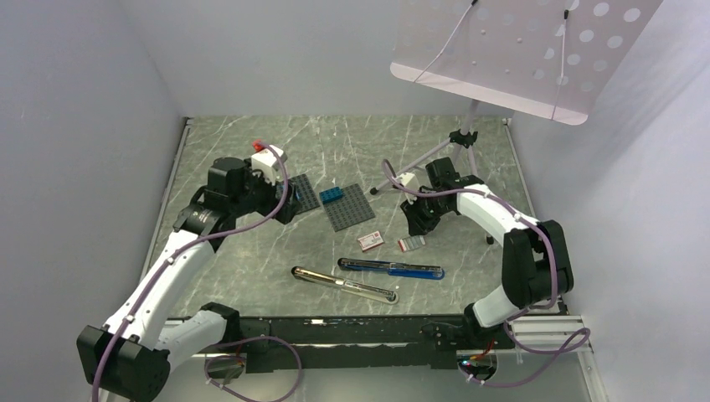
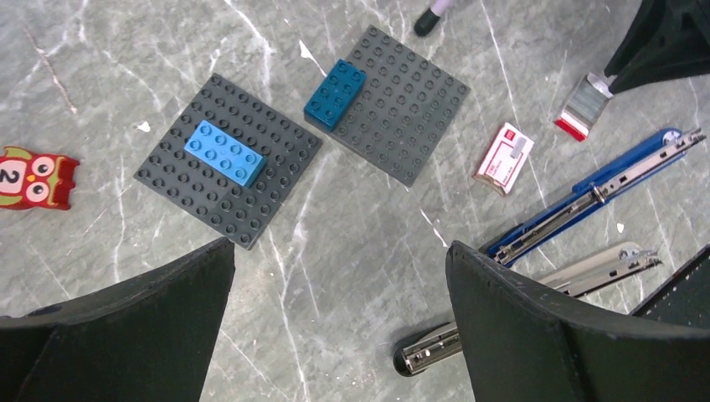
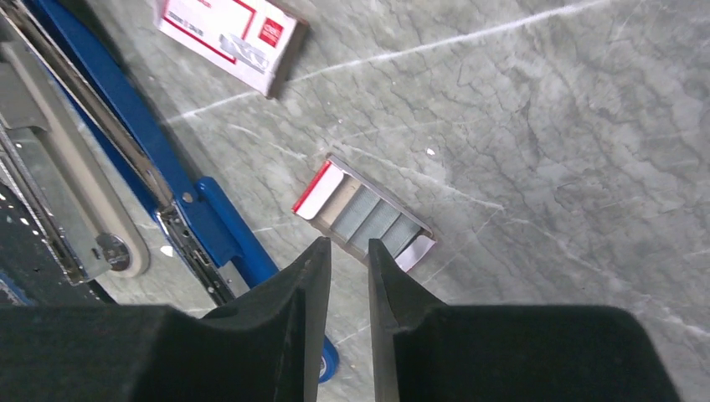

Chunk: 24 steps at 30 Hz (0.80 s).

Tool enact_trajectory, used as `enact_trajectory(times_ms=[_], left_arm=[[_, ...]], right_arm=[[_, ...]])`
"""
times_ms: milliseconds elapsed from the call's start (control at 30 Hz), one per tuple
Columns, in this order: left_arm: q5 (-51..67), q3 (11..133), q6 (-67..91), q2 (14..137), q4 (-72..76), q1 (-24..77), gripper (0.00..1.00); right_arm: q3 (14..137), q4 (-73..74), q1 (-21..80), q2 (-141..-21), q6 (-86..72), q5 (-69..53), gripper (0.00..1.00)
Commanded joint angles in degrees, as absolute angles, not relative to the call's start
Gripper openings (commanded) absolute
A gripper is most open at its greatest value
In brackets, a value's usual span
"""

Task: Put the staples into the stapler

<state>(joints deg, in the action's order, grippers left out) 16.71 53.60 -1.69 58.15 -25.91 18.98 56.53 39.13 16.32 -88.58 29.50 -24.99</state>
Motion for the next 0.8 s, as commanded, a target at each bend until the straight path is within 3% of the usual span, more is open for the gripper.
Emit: enact_trajectory(times_ms=[0,433,767], left_arm=[[18.7,53.1,1.8,56.0,-22.5,16.0,0.99],[24.8,52.6,5.5,56.9,-21.2,10.6,0.99],[25.8,52.0,5.6,55.9,-20.4,10.6,0.99]], right_arm=[[57.0,37.5,16.2,-85.1,29.6,-29.1,0.29],[56.3,37.9,14.6,-81.6,30.0,-34.8,0.46],[55.8,37.4,13.6,-79.8,29.8,-37.0,0.5]])
